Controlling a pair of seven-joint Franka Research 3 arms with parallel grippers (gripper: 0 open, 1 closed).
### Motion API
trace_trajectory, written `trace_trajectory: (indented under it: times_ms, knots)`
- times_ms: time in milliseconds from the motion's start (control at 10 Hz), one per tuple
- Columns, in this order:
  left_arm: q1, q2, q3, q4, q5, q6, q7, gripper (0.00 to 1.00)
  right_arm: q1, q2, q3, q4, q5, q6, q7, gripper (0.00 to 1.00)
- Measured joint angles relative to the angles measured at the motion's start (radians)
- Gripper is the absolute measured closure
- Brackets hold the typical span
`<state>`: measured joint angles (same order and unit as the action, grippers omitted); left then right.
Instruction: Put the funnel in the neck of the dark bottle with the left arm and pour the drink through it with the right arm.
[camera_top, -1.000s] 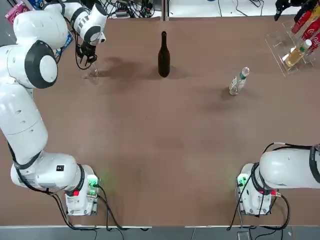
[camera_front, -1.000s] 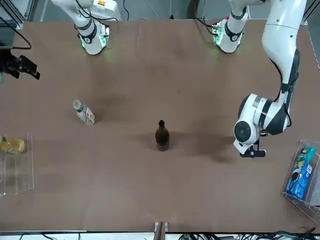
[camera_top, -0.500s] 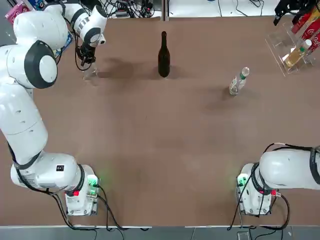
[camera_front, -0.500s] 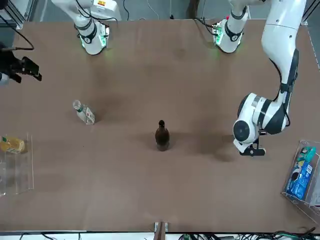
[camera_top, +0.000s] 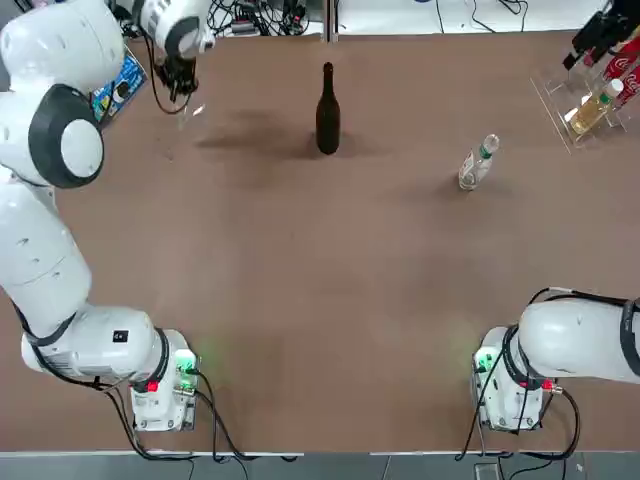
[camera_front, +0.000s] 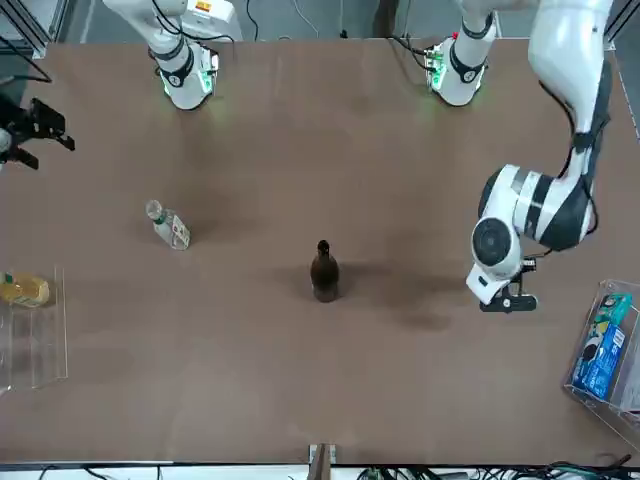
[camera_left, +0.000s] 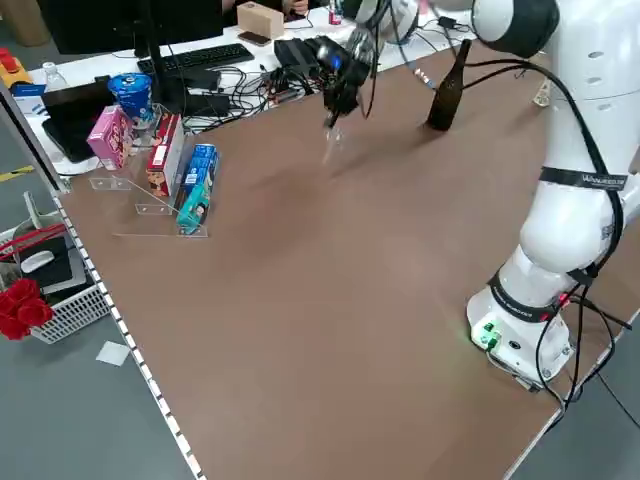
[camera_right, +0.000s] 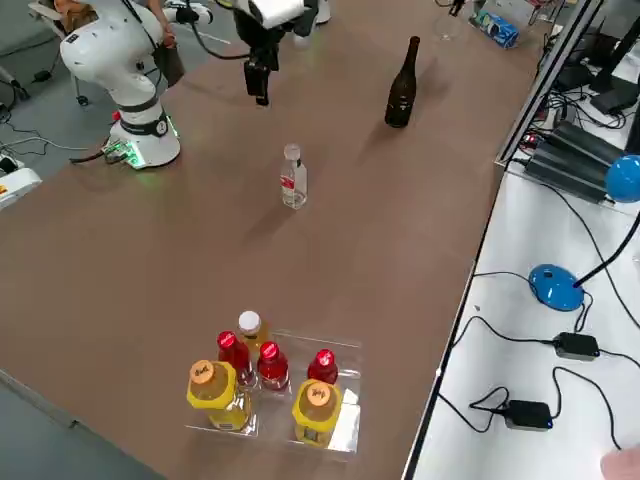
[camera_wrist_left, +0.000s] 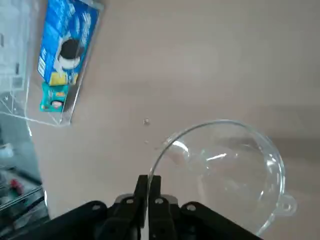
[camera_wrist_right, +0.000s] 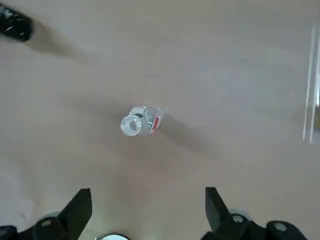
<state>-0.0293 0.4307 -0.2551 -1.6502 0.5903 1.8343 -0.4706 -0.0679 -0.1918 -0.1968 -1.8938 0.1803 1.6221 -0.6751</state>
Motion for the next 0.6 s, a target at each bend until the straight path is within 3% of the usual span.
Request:
trace_trajectory:
  times_ms: [300, 600]
  knots:
    - [0.001, -0.051, -0.069, 0.187, -0.19, -0.003, 0.008, 0.96, -0.006, 0.066, -0.134, -0.055, 0.192, 0.023, -0.532, 0.0]
    - [0.0, -0.09, -0.162, 0.28, -0.307, -0.005, -0.01, 0.96, -0.052, 0.224, -0.187, -0.064, 0.361, 0.03, -0.99, 0.0]
